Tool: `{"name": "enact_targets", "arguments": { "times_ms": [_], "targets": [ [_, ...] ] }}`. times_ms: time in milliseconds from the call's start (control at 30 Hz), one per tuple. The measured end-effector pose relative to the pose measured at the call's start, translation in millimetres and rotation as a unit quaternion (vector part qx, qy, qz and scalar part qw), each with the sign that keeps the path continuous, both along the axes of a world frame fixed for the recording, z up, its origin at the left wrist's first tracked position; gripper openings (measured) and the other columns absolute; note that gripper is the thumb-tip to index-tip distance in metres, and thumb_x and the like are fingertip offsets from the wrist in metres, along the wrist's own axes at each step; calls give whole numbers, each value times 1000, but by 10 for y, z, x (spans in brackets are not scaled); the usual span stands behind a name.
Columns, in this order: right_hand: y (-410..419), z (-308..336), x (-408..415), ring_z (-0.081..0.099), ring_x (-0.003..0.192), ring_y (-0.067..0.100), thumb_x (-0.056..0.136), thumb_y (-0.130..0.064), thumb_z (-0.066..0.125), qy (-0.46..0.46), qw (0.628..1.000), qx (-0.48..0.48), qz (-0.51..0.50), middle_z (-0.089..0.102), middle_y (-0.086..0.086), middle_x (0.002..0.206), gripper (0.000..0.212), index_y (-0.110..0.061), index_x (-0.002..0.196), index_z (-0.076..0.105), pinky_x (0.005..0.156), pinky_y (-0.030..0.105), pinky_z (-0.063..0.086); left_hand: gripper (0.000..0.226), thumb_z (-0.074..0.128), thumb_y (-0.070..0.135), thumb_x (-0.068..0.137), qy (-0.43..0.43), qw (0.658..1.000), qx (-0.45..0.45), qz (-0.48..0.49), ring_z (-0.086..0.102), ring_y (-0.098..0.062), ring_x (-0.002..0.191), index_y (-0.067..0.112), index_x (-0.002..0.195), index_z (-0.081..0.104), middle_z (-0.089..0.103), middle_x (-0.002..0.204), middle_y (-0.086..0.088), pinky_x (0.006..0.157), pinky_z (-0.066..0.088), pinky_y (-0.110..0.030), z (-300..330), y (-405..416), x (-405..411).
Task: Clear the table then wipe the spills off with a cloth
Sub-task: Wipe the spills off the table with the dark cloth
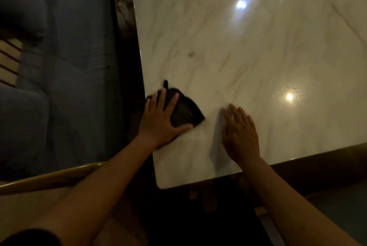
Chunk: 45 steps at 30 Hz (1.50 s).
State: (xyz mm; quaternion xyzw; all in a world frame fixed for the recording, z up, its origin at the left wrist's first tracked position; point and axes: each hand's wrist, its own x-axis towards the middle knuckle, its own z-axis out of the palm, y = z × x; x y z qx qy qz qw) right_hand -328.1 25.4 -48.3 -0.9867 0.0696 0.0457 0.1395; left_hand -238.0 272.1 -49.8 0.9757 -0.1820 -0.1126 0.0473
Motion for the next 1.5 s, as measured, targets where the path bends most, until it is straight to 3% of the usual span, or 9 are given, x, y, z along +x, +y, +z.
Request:
{"name": "enact_targets", "arguments": {
  "times_ms": [133,233,300,633,833,967,1200,1367,1500],
  "targets": [
    [-94,35,38,29,147,25,100,-23,37,-16,1000,6,21,32,4,160,51,-23,151,38,116,43,31,109,22,96,77,-2,999,2,43,-11,-35,155,33,162,-4,-12,169,-11,125,-3,-54,-42,-118,-76],
    [-165,84,58,39,141,25,99,-19,44,-34,999,25,10,44,5,152,46,-20,144,47,110,43,37,108,28,94,78,-20,998,-38,-43,-5,-41,155,31,163,6,-6,170,-15,123,4,-59,-94,-299,-772],
    [-241,124,14,40,139,26,98,-21,46,-41,999,6,-18,47,6,149,44,-21,142,49,110,44,38,108,29,95,78,-5,996,-39,-84,-12,-37,155,34,163,1,-12,169,-11,124,1,-57,-101,-375,-1024],
    [-1122,220,-511,30,143,31,99,-43,46,35,990,-46,-130,29,9,158,57,-19,150,34,110,50,38,104,15,95,78,10,999,-11,-42,-14,-35,154,36,161,-8,-16,169,-10,124,-8,-54,-11,-1052,33],
    [-1533,282,-485,38,137,26,102,-38,43,-6,990,-33,-139,41,5,152,49,-21,148,42,103,45,41,100,16,91,81,22,979,-41,-200,-19,-37,153,35,161,-7,-22,167,-12,123,-9,-56,-67,-1923,-668],
    [-1906,246,-378,37,139,26,102,-34,43,-33,983,-28,-178,41,6,153,48,-20,148,42,103,44,42,102,20,93,80,6,975,-38,-220,-16,-34,155,38,161,-6,-18,169,-9,124,-7,-54,-77,-2269,-444],
    [-2954,89,-195,37,138,26,100,-34,42,-42,977,-21,-209,41,7,152,48,-20,146,42,106,45,40,106,17,95,78,2,995,-20,-98,-12,-36,155,34,162,-5,-14,169,-11,124,-8,-54,-25,-3494,400],
    [-3935,111,-14,39,137,27,99,-32,40,-54,975,-12,-215,44,8,149,47,-18,143,46,106,47,41,105,27,93,80,17,959,-46,-278,-18,-34,154,35,162,-6,-18,168,-9,124,-8,-53,-66,-4343,-148],
    [-4699,118,116,45,132,31,98,-31,35,-49,977,-32,-203,49,11,145,48,-14,140,50,102,50,43,106,30,95,78,-1,957,-25,-289,-8,-33,156,37,162,2,-8,170,-8,125,-1,-54,-79,-4768,196]
  ]
}}
